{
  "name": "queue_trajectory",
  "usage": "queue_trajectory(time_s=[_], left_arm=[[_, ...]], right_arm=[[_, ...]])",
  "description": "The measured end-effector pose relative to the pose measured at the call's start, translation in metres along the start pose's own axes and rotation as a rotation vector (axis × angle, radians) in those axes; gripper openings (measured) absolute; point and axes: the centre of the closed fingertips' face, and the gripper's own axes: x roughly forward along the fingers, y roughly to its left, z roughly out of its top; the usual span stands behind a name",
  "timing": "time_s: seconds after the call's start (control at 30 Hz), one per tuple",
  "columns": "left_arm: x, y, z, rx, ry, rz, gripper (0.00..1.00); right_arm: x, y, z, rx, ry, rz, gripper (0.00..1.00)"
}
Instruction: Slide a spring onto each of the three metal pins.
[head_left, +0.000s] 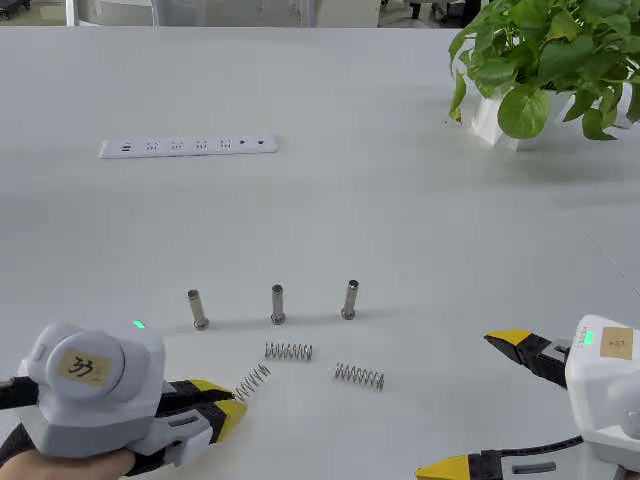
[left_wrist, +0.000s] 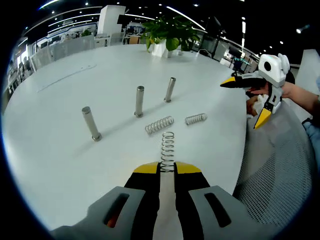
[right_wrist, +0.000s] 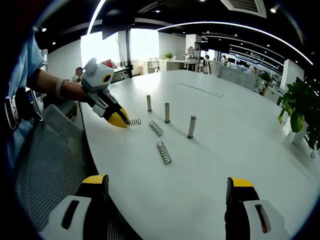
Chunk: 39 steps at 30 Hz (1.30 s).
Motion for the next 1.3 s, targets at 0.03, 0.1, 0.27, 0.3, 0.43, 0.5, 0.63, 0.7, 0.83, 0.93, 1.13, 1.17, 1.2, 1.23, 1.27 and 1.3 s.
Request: queue_trajectory(time_s=[0.03, 0.1, 0.27, 0.3, 0.43, 0.5, 0.63, 0.7, 0.83, 0.93, 1.13, 1.17, 1.2, 1.23, 1.27, 1.3], left_arm=[[0.0, -0.003, 0.002, 0.016, -0.005, -0.011, 0.07], [0.0, -0.009, 0.006, 0.047, -0.014, -0.032, 0.07], [-0.001, -0.025, 0.021, 0.111, -0.062, -0.082, 0.07], [-0.001, -0.027, 0.024, 0.12, -0.071, -0.09, 0.07], [0.0, -0.039, 0.033, 0.166, -0.106, -0.121, 0.07], [0.001, -0.045, 0.037, 0.188, -0.116, -0.136, 0.07], [0.003, -0.058, 0.043, 0.223, -0.141, -0.166, 0.07], [0.003, -0.064, 0.048, 0.225, -0.165, -0.186, 0.07], [0.005, -0.071, 0.056, 0.225, -0.196, -0.196, 0.07], [0.006, -0.076, 0.06, 0.221, -0.212, -0.207, 0.07], [0.007, -0.083, 0.068, 0.237, -0.246, -0.221, 0.07], [0.006, -0.084, 0.069, 0.236, -0.254, -0.225, 0.07], [0.005, -0.085, 0.07, 0.233, -0.258, -0.228, 0.07], [0.005, -0.086, 0.071, 0.233, -0.262, -0.229, 0.07], [0.005, -0.086, 0.072, 0.233, -0.267, -0.23, 0.07], [0.004, -0.087, 0.073, 0.233, -0.27, -0.232, 0.07]], right_arm=[[0.0, 0.0, 0.001, 0.002, -0.002, 0.002, 0.98], [0.001, 0.001, 0.002, 0.002, -0.005, 0.004, 0.97], [0.001, 0.0, 0.006, 0.004, -0.014, 0.016, 0.96], [0.001, 0.001, 0.008, 0.009, -0.02, 0.018, 0.96], [0.002, 0.005, 0.022, 0.05, -0.071, 0.04, 0.94], [0.004, 0.006, 0.025, 0.059, -0.08, 0.045, 0.94], [0.007, 0.009, 0.03, 0.083, -0.095, 0.069, 0.9], [0.008, 0.012, 0.035, 0.096, -0.111, 0.082, 0.89], [0.008, 0.014, 0.047, 0.147, -0.153, 0.106, 0.85], [0.008, 0.015, 0.055, 0.185, -0.186, 0.119, 0.79], [0.007, 0.024, 0.07, 0.308, -0.25, 0.194, 0.58], [0.008, 0.025, 0.072, 0.32, -0.263, 0.202, 0.56], [0.008, 0.026, 0.072, 0.329, -0.266, 0.208, 0.54], [0.008, 0.027, 0.073, 0.345, -0.271, 0.219, 0.52], [0.008, 0.029, 0.074, 0.356, -0.275, 0.227, 0.5], [0.009, 0.03, 0.075, 0.369, -0.282, 0.232, 0.48]])
